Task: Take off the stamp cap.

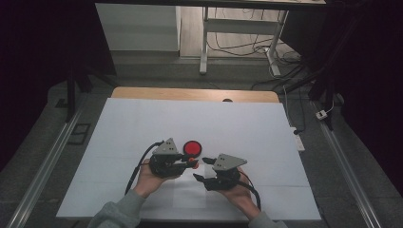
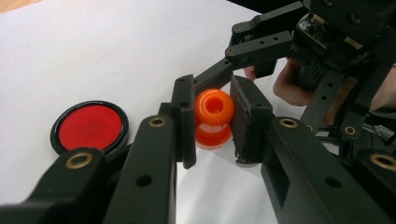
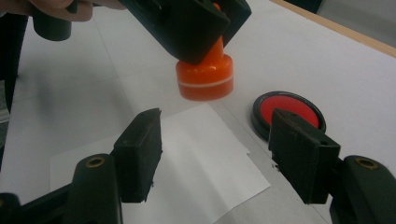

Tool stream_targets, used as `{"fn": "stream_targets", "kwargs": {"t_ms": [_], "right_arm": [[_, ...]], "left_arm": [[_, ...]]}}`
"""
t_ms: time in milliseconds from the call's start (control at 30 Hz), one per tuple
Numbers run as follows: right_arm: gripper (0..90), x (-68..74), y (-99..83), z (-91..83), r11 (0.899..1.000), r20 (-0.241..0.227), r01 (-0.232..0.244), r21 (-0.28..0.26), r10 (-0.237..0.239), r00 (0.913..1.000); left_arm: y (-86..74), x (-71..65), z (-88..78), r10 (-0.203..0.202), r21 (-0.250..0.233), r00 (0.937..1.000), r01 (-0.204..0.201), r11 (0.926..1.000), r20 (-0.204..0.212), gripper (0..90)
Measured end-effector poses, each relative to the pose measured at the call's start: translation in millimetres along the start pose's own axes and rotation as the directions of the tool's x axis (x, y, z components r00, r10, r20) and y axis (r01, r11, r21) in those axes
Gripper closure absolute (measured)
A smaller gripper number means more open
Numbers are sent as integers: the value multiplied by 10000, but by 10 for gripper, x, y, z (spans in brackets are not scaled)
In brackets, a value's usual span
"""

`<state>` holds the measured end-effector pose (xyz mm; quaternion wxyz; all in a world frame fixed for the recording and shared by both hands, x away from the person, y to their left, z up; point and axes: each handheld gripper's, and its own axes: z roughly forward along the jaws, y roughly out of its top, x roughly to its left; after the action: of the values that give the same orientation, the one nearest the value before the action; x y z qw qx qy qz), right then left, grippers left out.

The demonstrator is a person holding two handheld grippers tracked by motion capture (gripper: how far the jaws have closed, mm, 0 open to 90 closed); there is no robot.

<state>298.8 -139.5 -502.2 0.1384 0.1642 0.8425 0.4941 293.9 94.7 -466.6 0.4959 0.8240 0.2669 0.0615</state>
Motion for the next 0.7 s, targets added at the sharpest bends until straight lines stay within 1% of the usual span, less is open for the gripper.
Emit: {"fn": "stream_targets", "kwargs": {"t_ms": [67,100,200,367,467,533,700], "right_arm": [[341,9,16,3,10000,72,36,89,-37,10000],[343,14,24,9,10000,3,29,18,-29,10000],[355,41,61,19,9999,18,118,-23,-118,9999],[387,63,89,38,9998,109,175,84,-176,9998],[421,63,94,40,9996,160,221,164,-224,9996],[443,63,94,49,9997,195,169,147,-172,9997],[505,70,100,57,9991,280,323,278,-331,9991]], "left_arm": [[-3,-1,4,-43,-17,10000,43,10000,0,717],[-3,-2,5,-50,-24,10000,50,10000,11,717],[-2,-6,9,-39,-20,10000,39,10000,34,717],[-7,-8,21,15,51,10000,-15,10000,44,717],[-10,-8,21,4,66,10000,-4,10000,36,717],[-10,-9,21,4,44,10000,-4,10000,33,717],[-13,-14,27,12,61,10000,-12,10000,41,717]]}}
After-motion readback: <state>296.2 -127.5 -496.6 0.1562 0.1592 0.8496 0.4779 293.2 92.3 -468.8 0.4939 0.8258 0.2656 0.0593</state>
